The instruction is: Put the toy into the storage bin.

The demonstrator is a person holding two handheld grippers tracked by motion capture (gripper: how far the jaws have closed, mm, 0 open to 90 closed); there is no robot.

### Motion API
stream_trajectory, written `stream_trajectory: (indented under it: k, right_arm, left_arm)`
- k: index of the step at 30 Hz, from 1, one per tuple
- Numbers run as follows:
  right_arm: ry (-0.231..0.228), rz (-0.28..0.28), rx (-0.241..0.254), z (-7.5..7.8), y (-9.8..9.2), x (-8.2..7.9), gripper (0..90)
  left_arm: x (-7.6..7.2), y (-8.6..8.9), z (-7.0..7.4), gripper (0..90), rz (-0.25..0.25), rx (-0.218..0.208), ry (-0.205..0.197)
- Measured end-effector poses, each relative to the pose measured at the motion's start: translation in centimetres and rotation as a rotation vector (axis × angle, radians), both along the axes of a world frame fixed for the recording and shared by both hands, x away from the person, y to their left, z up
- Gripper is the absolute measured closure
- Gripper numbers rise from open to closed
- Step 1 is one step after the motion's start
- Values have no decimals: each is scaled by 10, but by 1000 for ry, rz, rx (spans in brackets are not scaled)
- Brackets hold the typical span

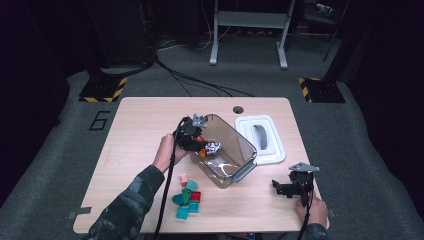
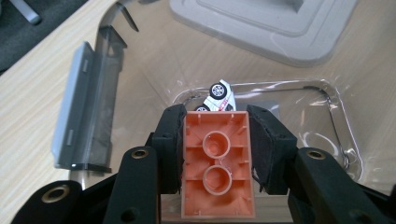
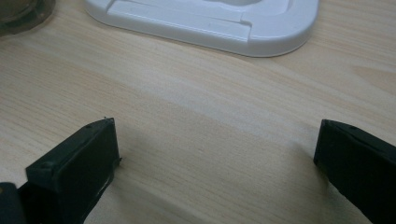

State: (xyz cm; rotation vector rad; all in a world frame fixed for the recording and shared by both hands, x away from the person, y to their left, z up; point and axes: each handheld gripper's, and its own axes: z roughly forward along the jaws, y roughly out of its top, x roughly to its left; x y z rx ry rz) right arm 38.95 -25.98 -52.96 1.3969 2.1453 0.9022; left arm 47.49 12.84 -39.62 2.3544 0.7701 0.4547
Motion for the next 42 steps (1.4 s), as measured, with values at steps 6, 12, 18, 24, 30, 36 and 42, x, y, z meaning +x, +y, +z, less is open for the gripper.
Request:
stream_trajectory:
  k: [6, 12, 18, 24, 30, 36, 42]
  right_arm:
    - [0, 0, 0, 0, 0, 0, 0]
    - [0, 0, 0, 0, 0, 0, 0]
    - [0, 0, 0, 0, 0, 0, 0]
    - [0, 0, 0, 0, 0, 0, 0]
    - [0, 0, 0, 0, 0, 0, 0]
    - [1, -2, 1, 0, 0, 0, 0]
    - [1, -2, 1, 0, 0, 0, 0]
  left_arm:
    - [1, -1, -6, 586, 1, 7, 18]
    - [-3, -2, -3, 526, -7, 12, 20]
    - [-15, 4, 7, 278, 1, -2, -15]
    - [-29, 15, 15, 183, 7, -22, -48]
    - [-48, 32, 20, 146, 35, -42, -80]
    - [-64, 58, 14, 122, 76, -57, -91]
    - [-74, 80, -4, 130, 111, -66, -67]
